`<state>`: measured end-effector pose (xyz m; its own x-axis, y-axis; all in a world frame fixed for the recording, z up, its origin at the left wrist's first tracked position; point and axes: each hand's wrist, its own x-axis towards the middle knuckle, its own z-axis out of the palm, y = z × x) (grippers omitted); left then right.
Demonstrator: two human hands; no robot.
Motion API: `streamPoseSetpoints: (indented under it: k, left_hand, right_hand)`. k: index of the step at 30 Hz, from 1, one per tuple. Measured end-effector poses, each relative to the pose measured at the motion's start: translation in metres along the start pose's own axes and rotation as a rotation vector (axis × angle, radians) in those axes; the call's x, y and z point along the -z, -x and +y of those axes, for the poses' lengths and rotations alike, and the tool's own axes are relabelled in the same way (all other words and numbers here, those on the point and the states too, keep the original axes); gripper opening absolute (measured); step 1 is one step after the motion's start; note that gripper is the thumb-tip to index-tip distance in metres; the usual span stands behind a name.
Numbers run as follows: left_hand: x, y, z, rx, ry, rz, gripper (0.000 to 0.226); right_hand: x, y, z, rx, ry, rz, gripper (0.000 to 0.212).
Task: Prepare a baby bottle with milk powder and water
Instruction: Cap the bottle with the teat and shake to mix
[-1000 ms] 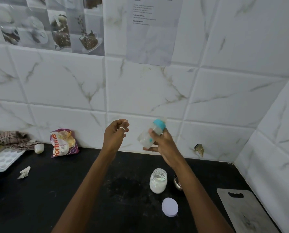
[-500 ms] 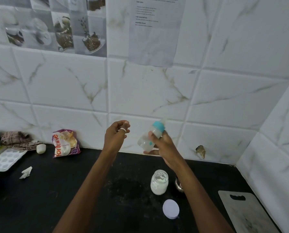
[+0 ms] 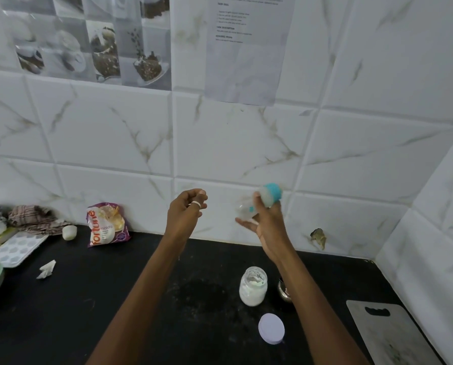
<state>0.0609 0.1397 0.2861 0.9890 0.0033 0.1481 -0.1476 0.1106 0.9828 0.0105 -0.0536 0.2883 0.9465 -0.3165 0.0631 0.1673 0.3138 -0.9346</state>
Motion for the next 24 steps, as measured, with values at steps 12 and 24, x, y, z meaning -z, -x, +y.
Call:
streamPoseSetpoints:
  k: [12,24]
  left_hand:
    - [-0.0007,0.0017,0.0045,-0.004,0.01,0.007,0.006]
    - [0.0016,0.0052,0.0067,-0.012,-0.001,-0.004,0.006]
  right_hand:
    - [0.0046,0.0044,0.0015,-0.045,0.085,-0.078,0.067]
    - [0.0016,0.0038,-0.003,0.005,-0.196,0.081,0.054]
